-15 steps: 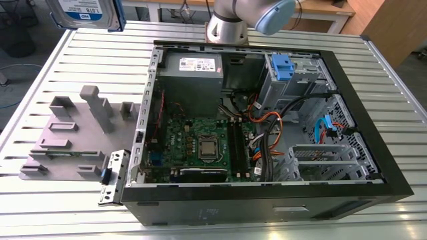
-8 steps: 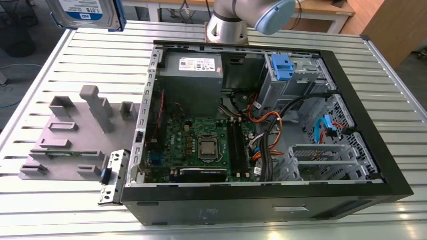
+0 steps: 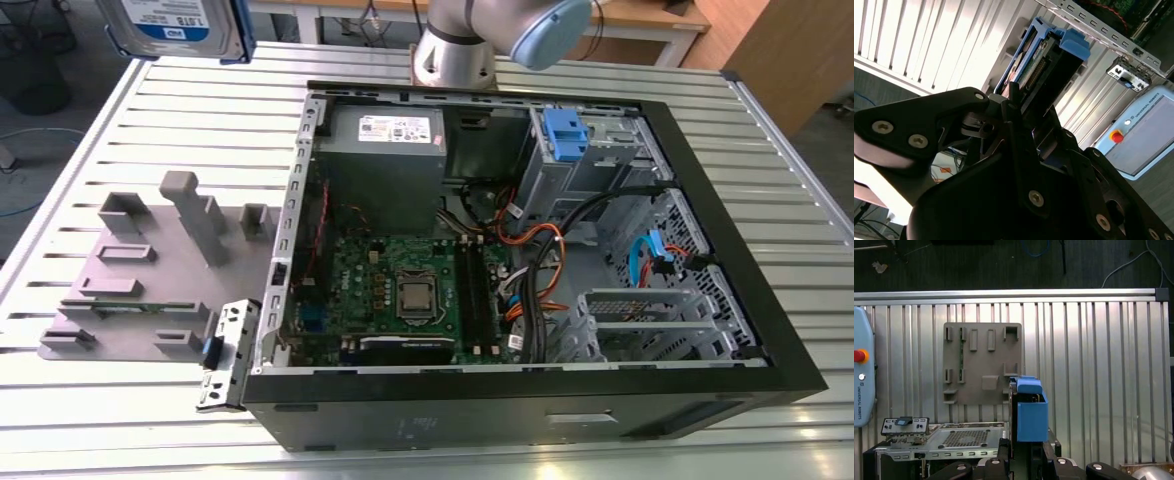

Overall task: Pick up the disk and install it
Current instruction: 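Pick up the disk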

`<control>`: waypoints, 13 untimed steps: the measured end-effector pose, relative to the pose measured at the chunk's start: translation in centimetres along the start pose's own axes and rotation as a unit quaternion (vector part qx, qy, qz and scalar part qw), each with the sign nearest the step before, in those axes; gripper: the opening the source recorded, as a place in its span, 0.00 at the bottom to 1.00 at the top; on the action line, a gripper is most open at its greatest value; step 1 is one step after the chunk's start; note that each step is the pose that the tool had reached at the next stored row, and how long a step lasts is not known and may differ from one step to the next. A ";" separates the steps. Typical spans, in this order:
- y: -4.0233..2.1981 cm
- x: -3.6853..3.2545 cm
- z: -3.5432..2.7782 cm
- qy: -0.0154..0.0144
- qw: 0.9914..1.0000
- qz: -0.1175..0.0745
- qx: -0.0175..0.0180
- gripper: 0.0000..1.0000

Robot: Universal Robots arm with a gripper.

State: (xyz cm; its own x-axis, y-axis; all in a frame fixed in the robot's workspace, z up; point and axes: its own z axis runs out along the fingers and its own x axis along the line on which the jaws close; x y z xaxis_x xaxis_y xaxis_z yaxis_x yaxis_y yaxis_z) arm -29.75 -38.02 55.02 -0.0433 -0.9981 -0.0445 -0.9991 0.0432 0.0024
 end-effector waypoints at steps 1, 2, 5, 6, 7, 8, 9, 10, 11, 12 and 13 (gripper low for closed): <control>-0.14 -0.01 0.01 0.000 1.000 0.000 0.000 0.35; -0.26 -0.01 0.03 0.000 1.000 0.000 0.000 0.35; -0.64 -0.03 0.11 0.000 1.000 0.000 0.000 0.35; -0.78 -0.03 0.16 0.000 1.000 0.000 0.000 0.35; -0.91 -0.03 0.20 0.000 1.000 0.000 0.000 0.35; -1.03 -0.03 0.24 0.000 1.000 0.000 0.000 0.35; -1.16 -0.04 0.28 0.000 1.000 0.000 0.000 0.35; -1.30 -0.04 0.32 0.000 1.000 0.000 0.000 0.35; -1.46 -0.05 0.36 0.000 1.000 0.000 0.000 0.35; -1.60 -0.05 0.40 0.000 1.000 0.000 0.000 0.35; -1.74 -0.05 0.44 0.000 1.000 0.000 0.000 0.35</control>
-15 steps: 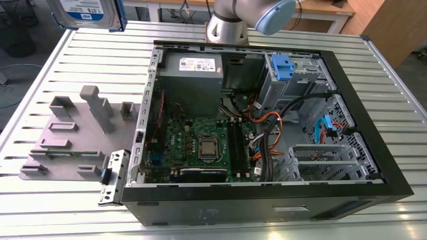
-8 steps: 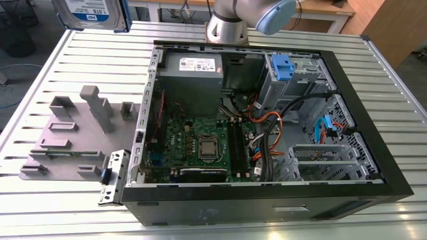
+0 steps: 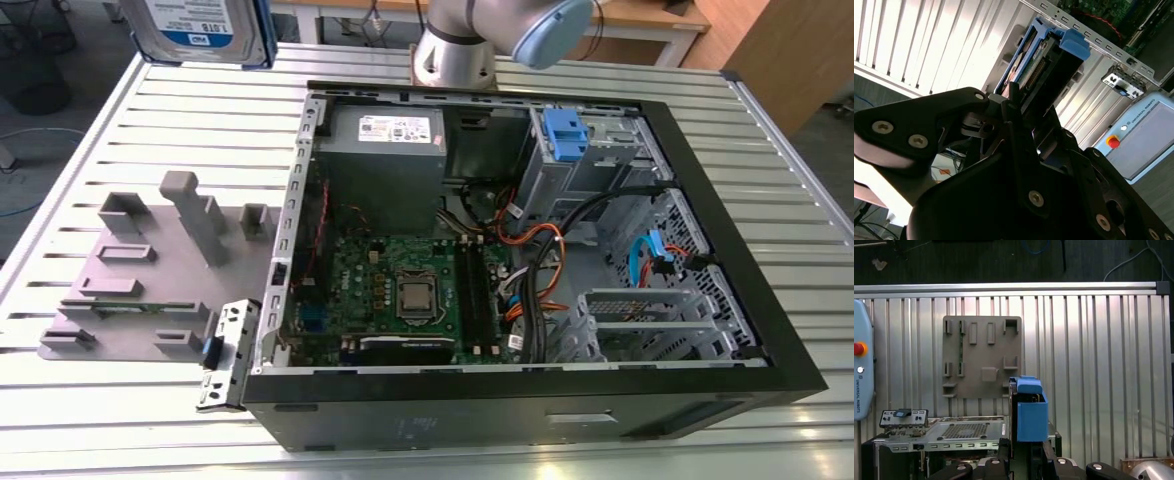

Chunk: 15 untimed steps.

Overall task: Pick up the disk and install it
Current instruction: 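Pick up the disk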

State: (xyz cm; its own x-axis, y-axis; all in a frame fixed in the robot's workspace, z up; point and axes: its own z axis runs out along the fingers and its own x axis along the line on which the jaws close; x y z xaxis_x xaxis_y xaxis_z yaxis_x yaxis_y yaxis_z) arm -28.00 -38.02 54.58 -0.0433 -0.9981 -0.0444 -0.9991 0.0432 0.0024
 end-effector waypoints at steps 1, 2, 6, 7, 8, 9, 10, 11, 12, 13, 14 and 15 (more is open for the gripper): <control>-0.14 -0.01 0.04 0.000 1.000 0.000 0.000 0.35; -0.28 -0.01 0.09 0.000 1.000 0.000 0.000 0.35; -0.80 -0.02 0.27 0.000 1.000 0.000 0.000 0.35; -0.92 -0.03 0.31 0.000 1.000 0.000 0.000 0.35; -1.03 -0.03 0.36 0.000 1.000 0.000 0.000 0.35; -1.13 -0.03 0.40 0.000 1.000 0.000 0.000 0.35; -1.24 -0.04 0.44 0.000 1.000 0.000 0.000 0.35; -1.35 -0.04 0.49 0.000 1.000 0.000 0.000 0.35; -1.46 -0.04 0.53 0.000 1.000 0.000 0.000 0.35; -1.57 -0.04 0.57 0.000 1.000 0.000 0.000 0.35; -1.68 -0.05 0.62 0.000 1.000 0.000 0.000 0.35; -1.80 -0.05 0.66 0.000 1.000 0.000 0.000 0.35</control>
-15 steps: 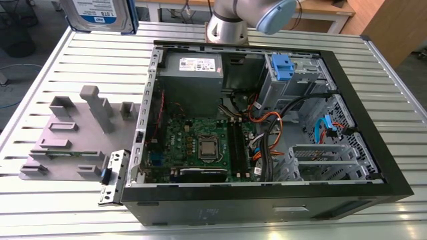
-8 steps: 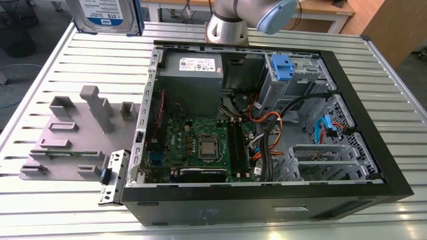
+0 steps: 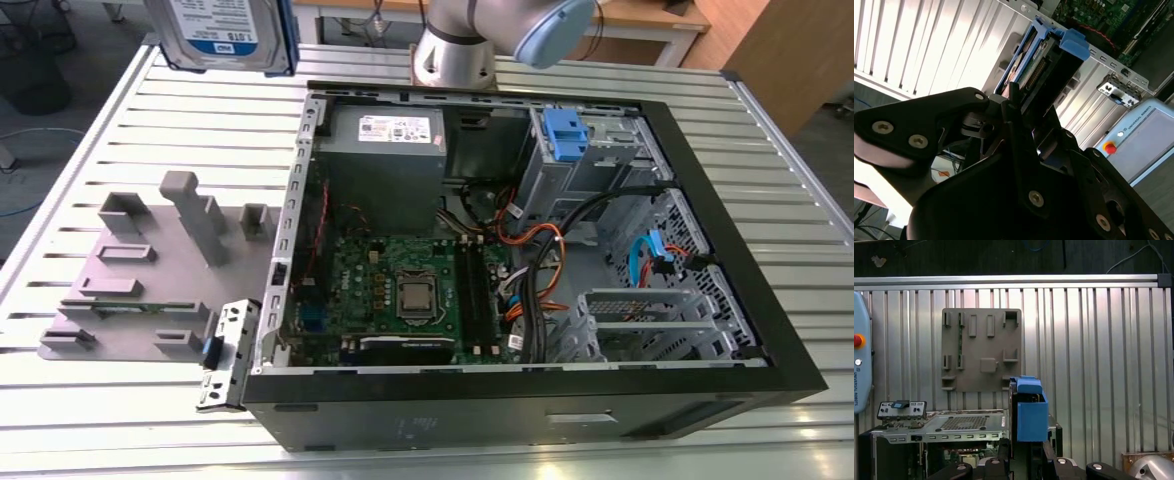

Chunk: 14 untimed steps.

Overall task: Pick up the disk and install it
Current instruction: 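Pick up the disk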

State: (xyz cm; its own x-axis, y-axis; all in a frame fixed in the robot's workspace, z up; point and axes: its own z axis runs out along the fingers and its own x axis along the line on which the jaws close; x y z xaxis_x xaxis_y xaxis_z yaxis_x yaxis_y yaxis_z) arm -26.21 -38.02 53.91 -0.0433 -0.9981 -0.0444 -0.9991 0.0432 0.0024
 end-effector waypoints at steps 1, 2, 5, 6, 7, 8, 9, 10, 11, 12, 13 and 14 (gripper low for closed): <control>-0.11 0.00 0.04 0.000 1.000 0.000 0.000 0.35; -0.22 -0.01 0.08 0.000 1.000 0.000 0.000 0.35; -0.49 -0.01 0.21 0.000 1.000 0.000 0.000 0.35; -0.58 -0.02 0.24 0.000 1.000 0.000 0.000 0.35; -0.68 -0.02 0.27 0.000 1.000 0.000 0.000 0.35; -0.80 -0.02 0.31 0.000 1.000 0.000 0.000 0.35; -0.92 -0.03 0.35 0.000 1.000 0.000 0.000 0.35; -1.03 -0.03 0.38 0.000 1.000 0.000 0.000 0.35; -1.13 -0.04 0.41 0.000 1.000 0.000 0.000 0.35; -1.24 -0.04 0.45 0.000 1.000 0.000 0.000 0.35; -1.35 -0.04 0.48 0.000 1.000 0.000 0.000 0.35; -1.45 -0.05 0.51 0.000 1.000 0.000 0.000 0.35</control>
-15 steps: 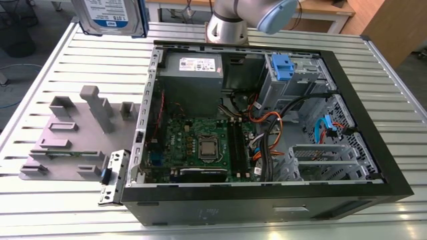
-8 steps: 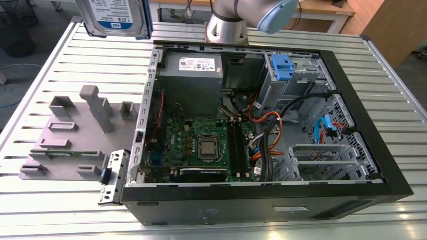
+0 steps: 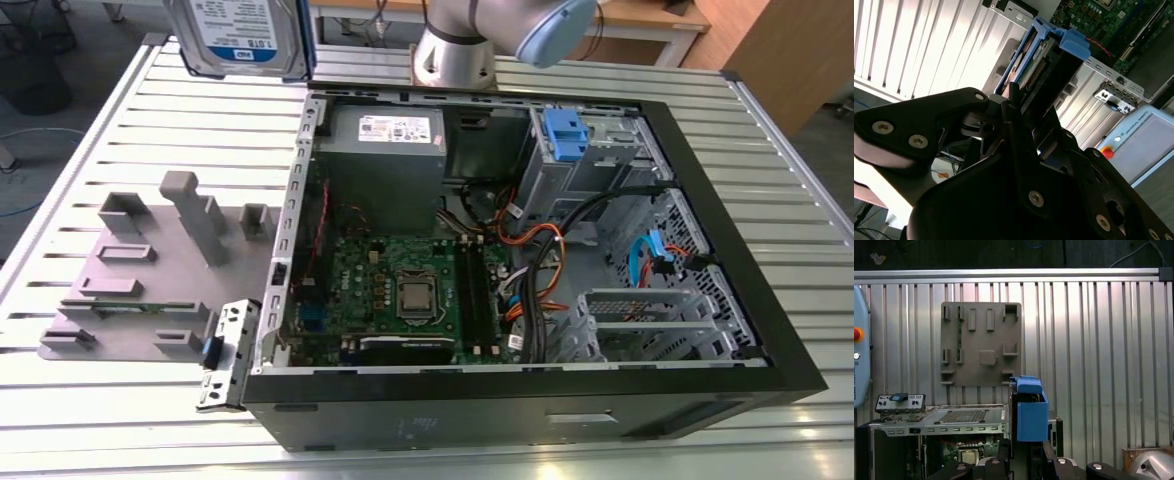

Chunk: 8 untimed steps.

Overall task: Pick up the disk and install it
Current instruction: 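Pick up the disk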

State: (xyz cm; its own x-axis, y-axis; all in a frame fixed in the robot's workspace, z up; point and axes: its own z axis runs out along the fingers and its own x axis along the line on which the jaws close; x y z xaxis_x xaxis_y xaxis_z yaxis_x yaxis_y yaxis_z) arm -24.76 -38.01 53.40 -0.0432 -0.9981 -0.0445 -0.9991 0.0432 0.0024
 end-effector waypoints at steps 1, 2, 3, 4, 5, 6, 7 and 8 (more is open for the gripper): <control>-0.10 0.00 0.03 0.000 1.000 0.000 0.000 0.35; -0.21 -0.01 0.06 0.000 1.000 0.000 0.000 0.35; -0.31 -0.01 0.09 0.000 1.000 0.000 0.000 0.35; -0.40 -0.02 0.11 0.000 1.000 0.000 0.000 0.35; -0.50 -0.02 0.14 0.000 1.000 0.000 0.000 0.35; -0.59 -0.02 0.17 0.000 1.000 0.000 0.000 0.35; -0.68 -0.03 0.19 0.000 1.000 0.000 0.000 0.35; -0.77 -0.03 0.22 0.000 1.000 0.000 0.000 0.35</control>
State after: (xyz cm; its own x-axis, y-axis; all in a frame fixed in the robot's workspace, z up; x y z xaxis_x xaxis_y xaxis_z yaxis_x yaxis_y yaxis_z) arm -23.99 -38.01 53.18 -0.0433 -0.9981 -0.0445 -0.9991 0.0432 0.0024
